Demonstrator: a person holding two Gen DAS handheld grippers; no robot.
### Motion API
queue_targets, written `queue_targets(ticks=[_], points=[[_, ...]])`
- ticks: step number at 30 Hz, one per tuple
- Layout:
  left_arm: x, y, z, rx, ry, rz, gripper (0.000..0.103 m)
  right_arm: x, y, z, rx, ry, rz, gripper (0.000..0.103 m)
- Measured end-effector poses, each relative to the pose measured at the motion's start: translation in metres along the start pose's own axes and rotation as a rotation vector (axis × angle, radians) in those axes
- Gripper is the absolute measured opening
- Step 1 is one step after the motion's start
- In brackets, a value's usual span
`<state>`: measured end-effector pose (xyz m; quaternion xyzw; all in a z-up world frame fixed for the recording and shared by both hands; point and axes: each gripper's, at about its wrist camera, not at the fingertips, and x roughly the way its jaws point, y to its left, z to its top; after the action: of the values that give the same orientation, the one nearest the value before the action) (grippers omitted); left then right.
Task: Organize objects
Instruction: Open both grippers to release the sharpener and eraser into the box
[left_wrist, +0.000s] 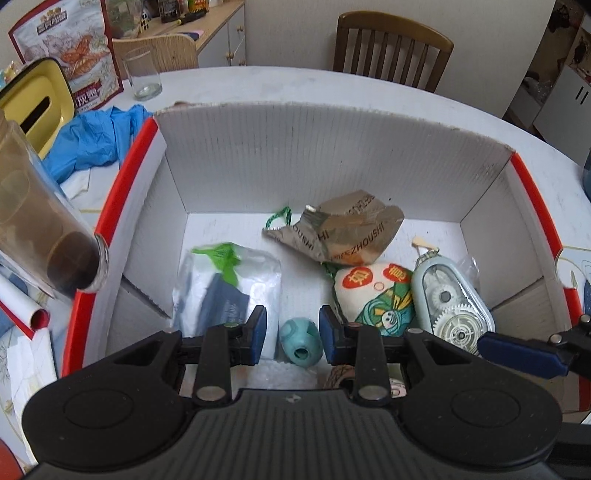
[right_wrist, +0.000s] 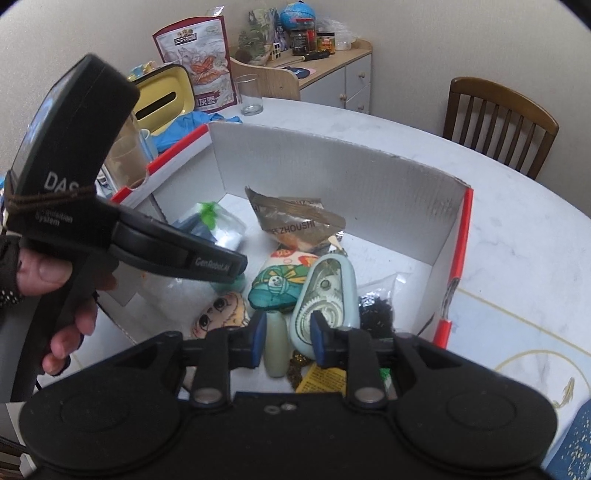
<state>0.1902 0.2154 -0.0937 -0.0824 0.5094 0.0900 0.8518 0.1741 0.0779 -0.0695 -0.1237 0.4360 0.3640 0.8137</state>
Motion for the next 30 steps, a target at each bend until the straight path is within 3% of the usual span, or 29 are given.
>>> queue_targets(ticks=[8,20,22,24,25,30], points=[[-0.007,0.004,-0.006,-0.019,-0.007,-0.017,0.03,-0.011,-0.006,-0.001,0.024,-0.016,0.008,0.029],[-0.049,0.001,-0.013,-0.011,-0.136,-0.026,0.031,-0.038,-0.017,-0.003,0.074,-0.073,0.013,0.037],[-0.059,-0.001,-0.015,0.0,-0.163,-0.03,0.034,-0.044,-0.017,-0.004,0.082,-0.089,0.012,0.04],[-0.07,-0.004,-0.018,0.006,-0.196,-0.034,0.056,-0.051,-0.018,-0.005,0.092,-0.106,0.021,0.044],[-0.075,-0.005,-0.021,0.01,-0.216,-0.036,0.06,-0.054,-0.019,-0.006,0.097,-0.113,0.025,0.045],[-0.099,-0.011,-0.028,0.024,-0.268,-0.047,0.062,-0.069,-0.016,-0.009,0.091,-0.146,0.024,0.048]])
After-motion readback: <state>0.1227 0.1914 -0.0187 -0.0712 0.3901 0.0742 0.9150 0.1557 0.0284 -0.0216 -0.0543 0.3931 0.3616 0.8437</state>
